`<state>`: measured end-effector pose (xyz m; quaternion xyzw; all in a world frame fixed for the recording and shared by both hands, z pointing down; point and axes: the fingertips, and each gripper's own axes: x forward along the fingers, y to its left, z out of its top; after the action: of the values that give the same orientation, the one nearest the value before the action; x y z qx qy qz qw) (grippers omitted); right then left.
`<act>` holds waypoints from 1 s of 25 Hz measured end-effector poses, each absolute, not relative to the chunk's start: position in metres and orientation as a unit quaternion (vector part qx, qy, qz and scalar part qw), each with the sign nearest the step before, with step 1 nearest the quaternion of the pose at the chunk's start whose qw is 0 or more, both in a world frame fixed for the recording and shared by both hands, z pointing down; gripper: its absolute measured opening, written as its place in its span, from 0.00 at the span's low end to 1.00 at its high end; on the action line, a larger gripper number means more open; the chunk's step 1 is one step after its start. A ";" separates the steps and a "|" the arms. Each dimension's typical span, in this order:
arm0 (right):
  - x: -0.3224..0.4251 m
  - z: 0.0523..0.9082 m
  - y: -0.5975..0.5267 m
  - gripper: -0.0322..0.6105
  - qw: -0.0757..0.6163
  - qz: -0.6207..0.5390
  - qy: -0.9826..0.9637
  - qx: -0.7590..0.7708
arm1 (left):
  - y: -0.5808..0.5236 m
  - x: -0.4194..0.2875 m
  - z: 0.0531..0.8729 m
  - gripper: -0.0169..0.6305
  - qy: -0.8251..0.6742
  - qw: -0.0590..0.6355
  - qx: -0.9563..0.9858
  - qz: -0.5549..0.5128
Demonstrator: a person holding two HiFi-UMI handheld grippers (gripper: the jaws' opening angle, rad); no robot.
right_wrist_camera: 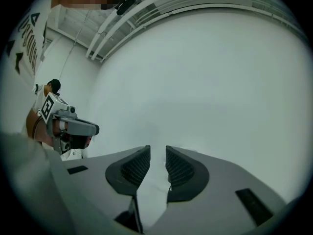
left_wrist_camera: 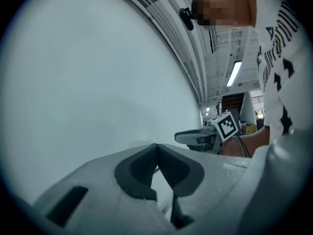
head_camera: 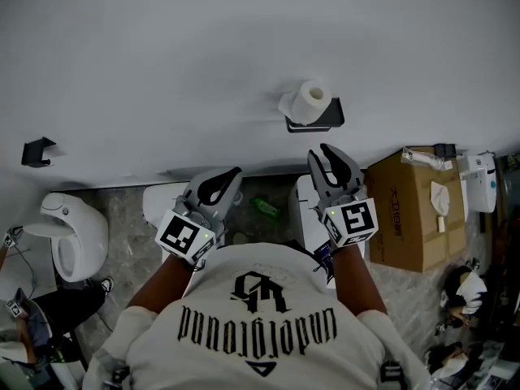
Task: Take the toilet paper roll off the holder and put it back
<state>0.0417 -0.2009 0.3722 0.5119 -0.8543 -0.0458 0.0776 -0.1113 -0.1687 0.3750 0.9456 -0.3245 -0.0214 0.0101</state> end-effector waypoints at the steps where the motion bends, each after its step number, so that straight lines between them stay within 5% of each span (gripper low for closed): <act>1: 0.042 0.372 -0.197 0.20 0.076 -0.047 -0.857 0.507 | -0.168 -0.108 0.373 0.05 -0.324 0.008 0.946 -0.022; 8: 0.055 0.376 -0.164 0.07 0.079 -0.046 -0.878 0.471 | -0.150 -0.067 0.368 0.05 -0.311 0.004 0.950 -0.015; 25: 0.146 0.384 -0.049 0.07 0.069 -0.032 -0.907 0.413 | -0.031 0.028 0.373 0.05 -0.352 0.007 0.936 -0.008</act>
<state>0.1463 -0.0492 0.3840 0.4133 -0.9074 -0.0325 0.0690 0.0284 -0.0306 0.3734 0.9360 -0.3518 -0.0079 0.0070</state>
